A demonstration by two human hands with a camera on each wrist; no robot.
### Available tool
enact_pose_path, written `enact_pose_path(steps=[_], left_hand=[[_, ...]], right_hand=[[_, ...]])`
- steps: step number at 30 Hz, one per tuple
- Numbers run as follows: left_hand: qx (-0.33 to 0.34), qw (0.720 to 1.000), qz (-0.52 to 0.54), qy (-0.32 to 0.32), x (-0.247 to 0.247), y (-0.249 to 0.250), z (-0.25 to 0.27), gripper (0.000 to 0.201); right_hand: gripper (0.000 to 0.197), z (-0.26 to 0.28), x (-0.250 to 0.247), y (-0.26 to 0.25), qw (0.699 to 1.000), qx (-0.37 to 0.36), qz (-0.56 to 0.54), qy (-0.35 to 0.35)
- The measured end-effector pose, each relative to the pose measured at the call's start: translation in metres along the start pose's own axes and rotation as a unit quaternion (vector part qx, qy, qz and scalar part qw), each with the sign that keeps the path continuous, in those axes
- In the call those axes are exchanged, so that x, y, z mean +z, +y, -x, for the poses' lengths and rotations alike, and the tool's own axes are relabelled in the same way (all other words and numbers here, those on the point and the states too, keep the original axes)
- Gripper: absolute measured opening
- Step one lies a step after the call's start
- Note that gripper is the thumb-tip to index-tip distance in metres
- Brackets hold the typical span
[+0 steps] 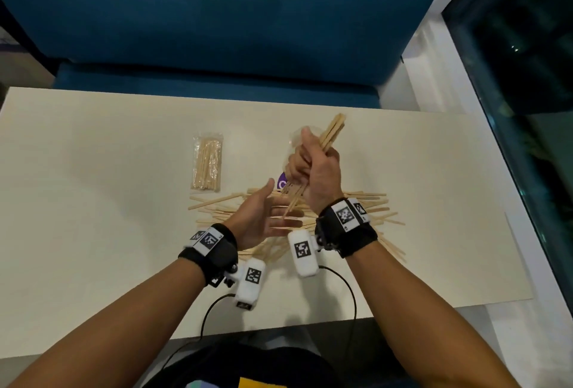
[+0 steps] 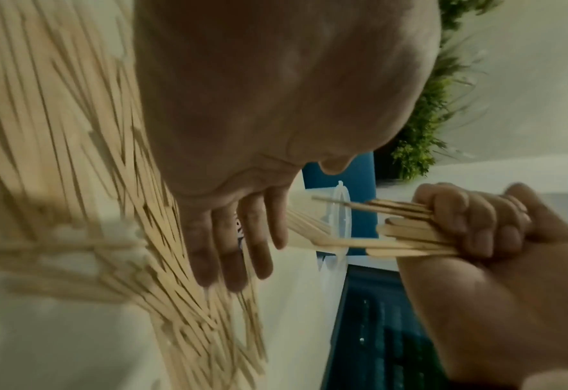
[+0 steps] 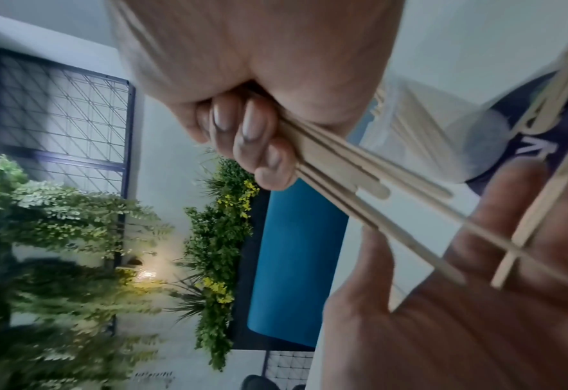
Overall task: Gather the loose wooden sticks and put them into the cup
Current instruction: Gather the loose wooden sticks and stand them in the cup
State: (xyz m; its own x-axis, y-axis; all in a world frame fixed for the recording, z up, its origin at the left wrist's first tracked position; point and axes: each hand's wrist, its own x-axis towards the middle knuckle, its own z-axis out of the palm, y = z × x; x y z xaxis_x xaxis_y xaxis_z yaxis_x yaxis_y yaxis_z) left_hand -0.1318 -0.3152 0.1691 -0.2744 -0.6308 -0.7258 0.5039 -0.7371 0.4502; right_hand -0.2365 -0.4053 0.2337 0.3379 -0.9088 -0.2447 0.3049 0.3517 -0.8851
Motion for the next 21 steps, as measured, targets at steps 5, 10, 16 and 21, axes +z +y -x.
enact_pose_path(steps=[5, 10, 16, 21], left_hand=[[-0.015, 0.983, 0.157, -0.090, 0.016, 0.015, 0.007, 0.051], [-0.029, 0.970, 0.222, -0.091, 0.015, 0.028, 0.005, 0.036], [-0.015, 0.965, 0.208, -0.160, 0.013, 0.035, 0.007, 0.040], [-0.039, 0.995, 0.052, -0.078, 0.006, 0.032, 0.012, 0.020]], right_hand=[[0.052, 0.019, 0.013, -0.002, 0.996, -0.063, 0.065, -0.004], [0.039, 0.027, 0.019, 0.002, 0.988, -0.091, 0.121, -0.002], [0.041, 0.033, 0.010, 0.016, 0.960, -0.095, 0.262, 0.022], [0.029, 0.031, 0.000, 0.017, 0.949, -0.114, 0.293, 0.001]])
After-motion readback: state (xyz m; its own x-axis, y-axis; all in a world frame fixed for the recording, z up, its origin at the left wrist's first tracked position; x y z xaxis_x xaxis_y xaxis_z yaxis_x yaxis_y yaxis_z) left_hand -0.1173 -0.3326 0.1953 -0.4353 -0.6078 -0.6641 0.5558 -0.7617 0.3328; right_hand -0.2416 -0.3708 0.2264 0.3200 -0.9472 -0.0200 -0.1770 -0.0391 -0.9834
